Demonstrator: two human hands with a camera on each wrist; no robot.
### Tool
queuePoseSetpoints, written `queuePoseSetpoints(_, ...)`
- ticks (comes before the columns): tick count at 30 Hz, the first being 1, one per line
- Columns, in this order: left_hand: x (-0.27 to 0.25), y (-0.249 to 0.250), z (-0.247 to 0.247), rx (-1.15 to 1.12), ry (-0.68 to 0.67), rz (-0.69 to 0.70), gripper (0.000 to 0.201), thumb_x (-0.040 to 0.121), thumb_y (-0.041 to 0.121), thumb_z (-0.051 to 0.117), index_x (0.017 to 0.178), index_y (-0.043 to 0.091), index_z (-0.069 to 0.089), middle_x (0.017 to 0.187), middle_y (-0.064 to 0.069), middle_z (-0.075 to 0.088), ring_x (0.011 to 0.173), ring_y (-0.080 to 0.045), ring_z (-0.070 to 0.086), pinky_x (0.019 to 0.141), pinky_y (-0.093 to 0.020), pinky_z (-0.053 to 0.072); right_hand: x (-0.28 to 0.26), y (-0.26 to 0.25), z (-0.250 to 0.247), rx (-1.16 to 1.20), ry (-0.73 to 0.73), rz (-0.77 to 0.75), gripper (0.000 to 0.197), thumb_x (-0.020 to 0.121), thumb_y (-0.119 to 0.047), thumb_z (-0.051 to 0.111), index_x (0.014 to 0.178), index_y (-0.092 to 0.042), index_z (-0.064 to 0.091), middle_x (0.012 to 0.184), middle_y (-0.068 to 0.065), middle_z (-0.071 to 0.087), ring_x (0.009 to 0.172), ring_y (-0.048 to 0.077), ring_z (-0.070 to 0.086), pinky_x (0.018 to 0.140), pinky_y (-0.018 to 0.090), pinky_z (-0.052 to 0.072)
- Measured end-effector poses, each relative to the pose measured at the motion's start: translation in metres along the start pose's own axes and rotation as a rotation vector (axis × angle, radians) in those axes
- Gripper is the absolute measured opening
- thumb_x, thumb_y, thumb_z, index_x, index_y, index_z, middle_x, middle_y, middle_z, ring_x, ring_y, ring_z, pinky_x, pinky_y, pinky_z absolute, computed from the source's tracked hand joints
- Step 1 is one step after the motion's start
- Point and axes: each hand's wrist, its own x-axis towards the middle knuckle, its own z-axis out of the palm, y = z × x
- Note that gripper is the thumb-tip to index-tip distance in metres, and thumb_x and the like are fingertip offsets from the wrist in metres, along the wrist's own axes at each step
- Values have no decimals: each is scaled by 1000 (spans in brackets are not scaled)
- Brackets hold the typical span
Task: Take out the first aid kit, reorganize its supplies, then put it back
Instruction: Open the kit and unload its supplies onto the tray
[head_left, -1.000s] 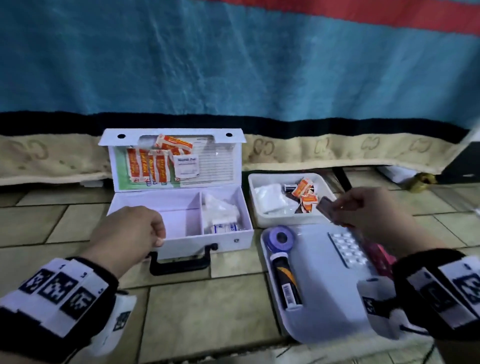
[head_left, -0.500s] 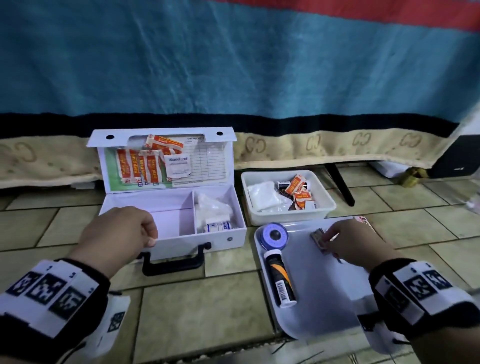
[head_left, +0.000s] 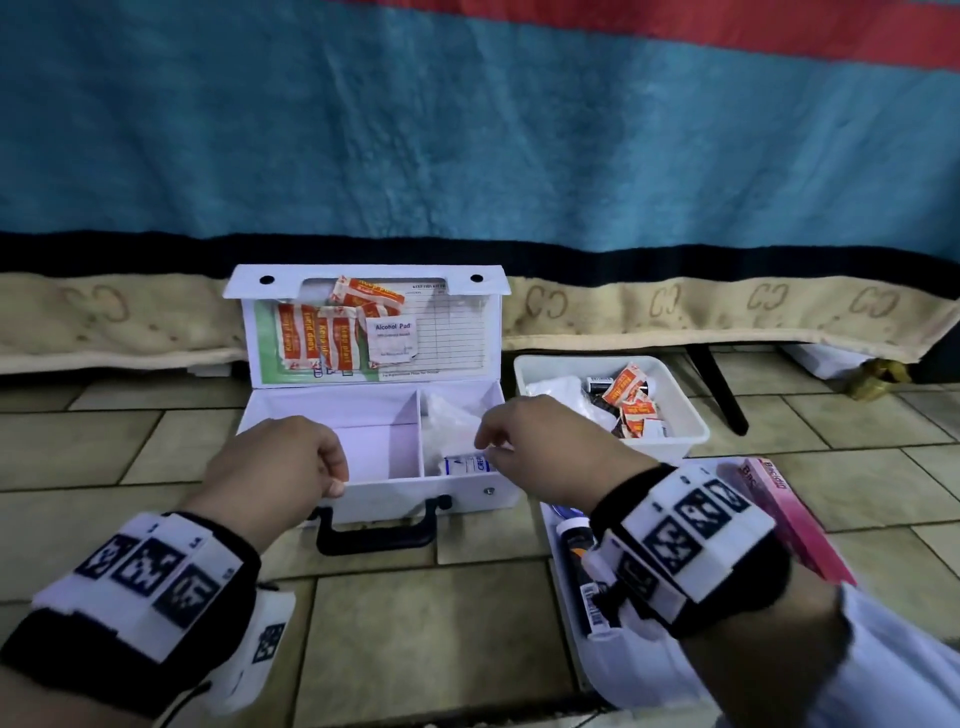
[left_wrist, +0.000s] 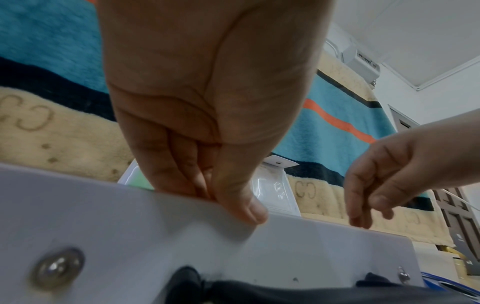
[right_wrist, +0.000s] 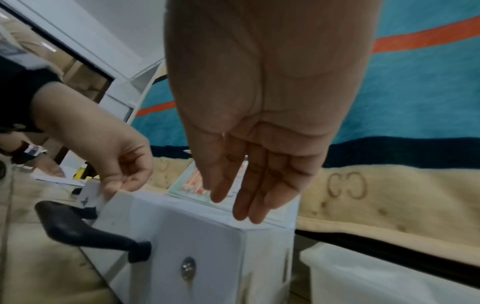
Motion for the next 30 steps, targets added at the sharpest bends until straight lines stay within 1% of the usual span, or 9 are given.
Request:
queuePoseSetpoints(2, -1, 0, 1, 2, 11, -7, 25, 74, 18, 74, 57, 29, 60, 68, 15, 65, 73, -9, 59, 61, -22, 42, 11, -9, 5, -41, -52, -16, 24, 92, -21, 49, 111, -20, 64, 116, 2, 62, 106, 19, 57, 88, 31, 48)
queuePoseSetpoints(5, -1, 0, 3, -17, 24, -17, 26, 73, 17, 73, 55, 28, 59, 67, 14, 65, 72, -10, 61, 60, -21, 42, 22, -20, 12, -103, -135, -32, 26, 93, -18, 46, 111, -18, 64, 117, 4, 62, 105, 23, 59, 88, 33, 49)
queuePoseSetpoints(10, -2, -1, 3, -51, 26, -35, 26, 74, 12, 69, 55, 27, 61, 67, 12, 65, 70, -9, 61, 49, -18, 35, 35, -22, 23, -167, -187, -9, 26, 92, -13, 46, 110, -13, 66, 114, 7, 65, 105, 24, 59, 88, 35, 52)
queuePoseSetpoints(15, -3, 0, 4, -56, 30, -63, 26, 75, 9, 67, 57, 26, 62, 64, 12, 65, 66, -7, 62, 47, -17, 34, 54, -20, 25, -244, -269, 32, 26, 91, -24, 56, 111, -9, 65, 110, 8, 66, 98, 25, 62, 85, 34, 53)
queuePoseSetpoints(18, -3, 1, 4, -68, 14, -61, 25, 75, 12, 69, 56, 27, 61, 69, 11, 67, 69, -9, 63, 49, -17, 34, 62, -22, 29, -292, -318, 19, 27, 88, -9, 55, 113, -10, 66, 113, 7, 66, 103, 24, 62, 90, 37, 53)
queuePoseSetpoints(22, -2, 0, 4, -73, 11, -74, 25, 73, 13, 70, 56, 27, 61, 75, 7, 68, 71, -11, 63, 48, -18, 33, 60, -26, 27, -317, -332, 38, 35, 83, 2, 53, 113, -11, 65, 115, 6, 63, 104, 25, 61, 88, 38, 54)
queuePoseSetpoints(24, -1, 0, 3, -68, 10, -72, 25, 74, 12, 71, 56, 27, 61, 72, 9, 67, 70, -9, 62, 48, -18, 33, 53, -26, 24, -291, -285, 29, 34, 83, 3, 51, 110, -11, 66, 114, 7, 62, 99, 26, 63, 83, 36, 55)
queuePoseSetpoints(26, 0, 1, 2, -60, 4, -58, 26, 75, 11, 71, 56, 26, 61, 68, 11, 67, 69, -7, 61, 49, -18, 35, 45, -25, 21, -187, -197, 38, 28, 86, -1, 52, 104, -14, 69, 110, 6, 64, 90, 25, 64, 78, 33, 56)
queuePoseSetpoints(30, -2, 2, 0, -57, -4, -58, 25, 75, 12, 71, 58, 27, 62, 68, 12, 66, 68, -7, 61, 47, -18, 35, 29, -23, 12, 126, 73, 59, 15, 80, -10, 67, 94, -16, 70, 93, 0, 64, 83, 18, 62, 75, 30, 54)
